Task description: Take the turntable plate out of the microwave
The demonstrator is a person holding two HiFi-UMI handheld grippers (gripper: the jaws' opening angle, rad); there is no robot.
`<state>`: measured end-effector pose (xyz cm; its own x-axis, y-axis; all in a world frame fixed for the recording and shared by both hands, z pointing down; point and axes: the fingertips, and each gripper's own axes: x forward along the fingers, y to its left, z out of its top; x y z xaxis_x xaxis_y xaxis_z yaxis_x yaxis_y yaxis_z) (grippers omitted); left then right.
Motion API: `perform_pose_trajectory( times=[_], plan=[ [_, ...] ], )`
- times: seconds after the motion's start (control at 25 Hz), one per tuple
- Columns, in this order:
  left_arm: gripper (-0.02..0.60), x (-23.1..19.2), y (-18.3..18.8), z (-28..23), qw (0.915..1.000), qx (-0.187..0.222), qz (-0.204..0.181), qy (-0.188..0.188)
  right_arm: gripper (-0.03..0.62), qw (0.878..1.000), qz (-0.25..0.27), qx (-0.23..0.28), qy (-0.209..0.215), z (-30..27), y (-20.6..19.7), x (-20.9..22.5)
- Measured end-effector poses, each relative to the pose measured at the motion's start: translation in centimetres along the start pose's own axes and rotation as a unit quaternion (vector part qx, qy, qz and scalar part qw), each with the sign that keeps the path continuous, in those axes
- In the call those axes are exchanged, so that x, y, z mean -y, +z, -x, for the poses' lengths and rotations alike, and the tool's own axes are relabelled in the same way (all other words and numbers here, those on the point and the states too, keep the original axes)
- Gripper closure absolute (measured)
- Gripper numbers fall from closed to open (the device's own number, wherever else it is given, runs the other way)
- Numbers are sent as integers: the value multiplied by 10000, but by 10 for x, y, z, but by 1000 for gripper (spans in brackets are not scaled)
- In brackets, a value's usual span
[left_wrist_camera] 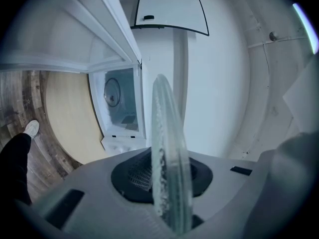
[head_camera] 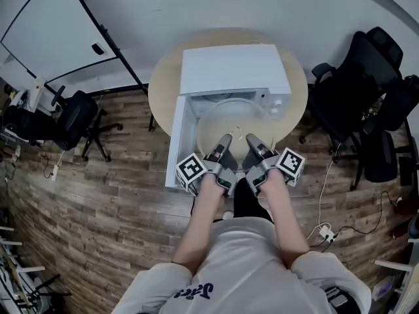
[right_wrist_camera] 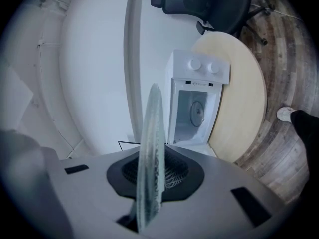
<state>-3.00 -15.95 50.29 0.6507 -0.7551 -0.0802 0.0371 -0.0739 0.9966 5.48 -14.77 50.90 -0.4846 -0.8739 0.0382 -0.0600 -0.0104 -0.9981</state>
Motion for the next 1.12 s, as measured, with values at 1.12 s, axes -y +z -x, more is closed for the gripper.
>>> perform_pose_trajectory(
  times=[1.12],
  plan=[
    [505, 30, 5, -2, 9980, 93, -231, -575, 556, 9976, 526, -88, 431, -5, 2, -25]
  ],
)
